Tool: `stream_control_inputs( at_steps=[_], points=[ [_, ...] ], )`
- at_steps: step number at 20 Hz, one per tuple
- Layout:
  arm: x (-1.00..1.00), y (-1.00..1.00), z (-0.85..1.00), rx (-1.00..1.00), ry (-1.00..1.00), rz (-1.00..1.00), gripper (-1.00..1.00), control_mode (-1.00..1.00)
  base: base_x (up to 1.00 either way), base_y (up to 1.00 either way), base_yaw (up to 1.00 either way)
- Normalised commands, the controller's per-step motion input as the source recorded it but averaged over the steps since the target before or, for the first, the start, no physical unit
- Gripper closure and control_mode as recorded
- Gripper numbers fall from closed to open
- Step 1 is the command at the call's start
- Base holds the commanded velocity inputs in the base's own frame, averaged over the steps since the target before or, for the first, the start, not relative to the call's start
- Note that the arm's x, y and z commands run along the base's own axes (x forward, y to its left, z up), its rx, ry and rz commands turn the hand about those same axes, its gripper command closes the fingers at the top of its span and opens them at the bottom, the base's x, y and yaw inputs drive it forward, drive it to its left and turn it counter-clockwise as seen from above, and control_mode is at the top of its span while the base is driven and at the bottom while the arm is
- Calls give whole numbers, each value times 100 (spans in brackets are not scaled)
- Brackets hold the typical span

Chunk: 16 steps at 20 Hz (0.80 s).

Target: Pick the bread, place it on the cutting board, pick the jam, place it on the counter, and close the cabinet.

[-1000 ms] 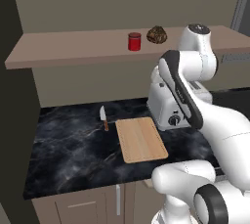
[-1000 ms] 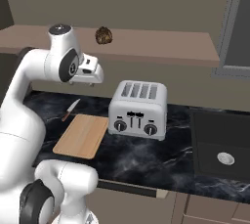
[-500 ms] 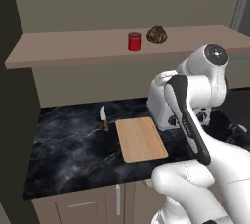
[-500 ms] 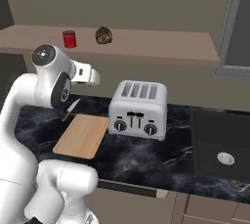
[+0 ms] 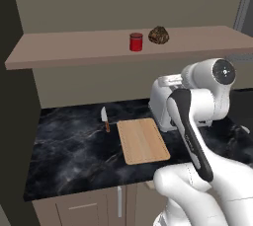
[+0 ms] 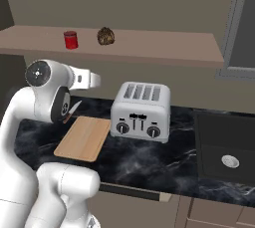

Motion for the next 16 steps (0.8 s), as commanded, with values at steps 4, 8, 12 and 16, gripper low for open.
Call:
stream_control_inputs(
  at_steps=[4,8,12,16],
  points=[
    [-2,0,35,0,-7,-3,-100,-100,0,0,0],
    [-2,3,36,0,0,-5,-100,-100,0,0,0],
    [0,11,25,0,-1,-4,-100,-100,0,0,0],
    [0,21,24,0,-1,-1,-100,-100,0,0,0]
  ],
)
